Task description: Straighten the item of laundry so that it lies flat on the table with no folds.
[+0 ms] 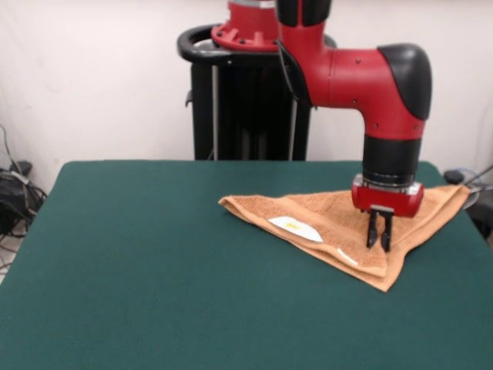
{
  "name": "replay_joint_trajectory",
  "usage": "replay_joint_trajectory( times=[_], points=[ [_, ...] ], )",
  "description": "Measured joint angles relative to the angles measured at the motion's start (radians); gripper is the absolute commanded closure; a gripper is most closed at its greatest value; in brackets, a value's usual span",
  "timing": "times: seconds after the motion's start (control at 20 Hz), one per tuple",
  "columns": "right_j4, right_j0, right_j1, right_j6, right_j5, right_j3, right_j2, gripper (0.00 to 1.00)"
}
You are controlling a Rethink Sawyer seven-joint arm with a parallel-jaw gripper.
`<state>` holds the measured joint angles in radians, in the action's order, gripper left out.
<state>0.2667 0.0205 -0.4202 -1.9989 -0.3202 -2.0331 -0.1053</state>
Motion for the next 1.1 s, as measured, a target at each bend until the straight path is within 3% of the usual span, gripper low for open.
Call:
replay_joint_trajectory(
  times=[1.1],
  points=[
    [0.001, 0.0, -0.028, 0.0, 0.0, -0.024, -0.005, 1.0]
  ],
)
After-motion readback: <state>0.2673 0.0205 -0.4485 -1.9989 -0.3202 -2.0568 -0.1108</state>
